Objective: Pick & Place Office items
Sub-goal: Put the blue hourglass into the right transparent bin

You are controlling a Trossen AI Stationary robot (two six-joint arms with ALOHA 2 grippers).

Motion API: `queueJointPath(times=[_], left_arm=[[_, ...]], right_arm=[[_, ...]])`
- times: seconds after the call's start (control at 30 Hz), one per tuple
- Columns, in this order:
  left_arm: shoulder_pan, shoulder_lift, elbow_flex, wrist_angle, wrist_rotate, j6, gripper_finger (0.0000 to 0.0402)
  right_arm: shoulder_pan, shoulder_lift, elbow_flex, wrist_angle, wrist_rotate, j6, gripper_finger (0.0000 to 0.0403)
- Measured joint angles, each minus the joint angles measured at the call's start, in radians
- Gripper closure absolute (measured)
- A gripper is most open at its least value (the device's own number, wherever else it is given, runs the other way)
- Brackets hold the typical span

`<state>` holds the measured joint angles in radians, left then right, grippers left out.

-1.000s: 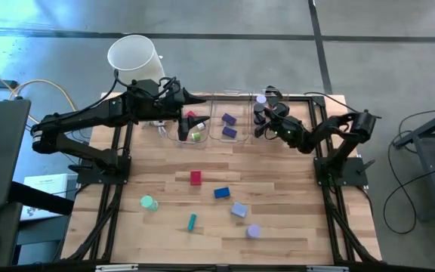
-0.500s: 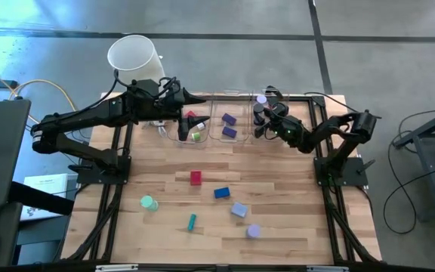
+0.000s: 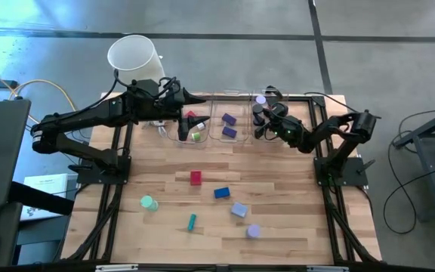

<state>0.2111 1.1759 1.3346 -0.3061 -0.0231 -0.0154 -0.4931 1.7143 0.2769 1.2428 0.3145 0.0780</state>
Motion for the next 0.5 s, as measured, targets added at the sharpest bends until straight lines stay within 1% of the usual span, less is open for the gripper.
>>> queueJointPath(times=[0.17, 0.27, 0.4, 0.5], left_arm=[[0.0, 0.0, 0.0, -0.002, 0.0, 0.0, 0.0118], [0.0, 0.0, 0.0, -0.003, 0.0, 0.0, 0.0118], [0.0, 0.0, 0.0, -0.002, 0.0, -0.011, 0.0118], [0.0, 0.0, 0.0, 0.0, 0.0, -0.009, 0.0118]], right_arm=[[0.0, -0.002, -0.001, 0.03, 0.002, -0.002, 0.026], [0.009, -0.028, -0.002, 0.018, 0.006, -0.001, 0.026], [0.049, -0.095, -0.007, -0.046, 0.057, -0.05, 0.026], [0.071, -0.167, -0.006, -0.09, 0.068, -0.08, 0.026]])
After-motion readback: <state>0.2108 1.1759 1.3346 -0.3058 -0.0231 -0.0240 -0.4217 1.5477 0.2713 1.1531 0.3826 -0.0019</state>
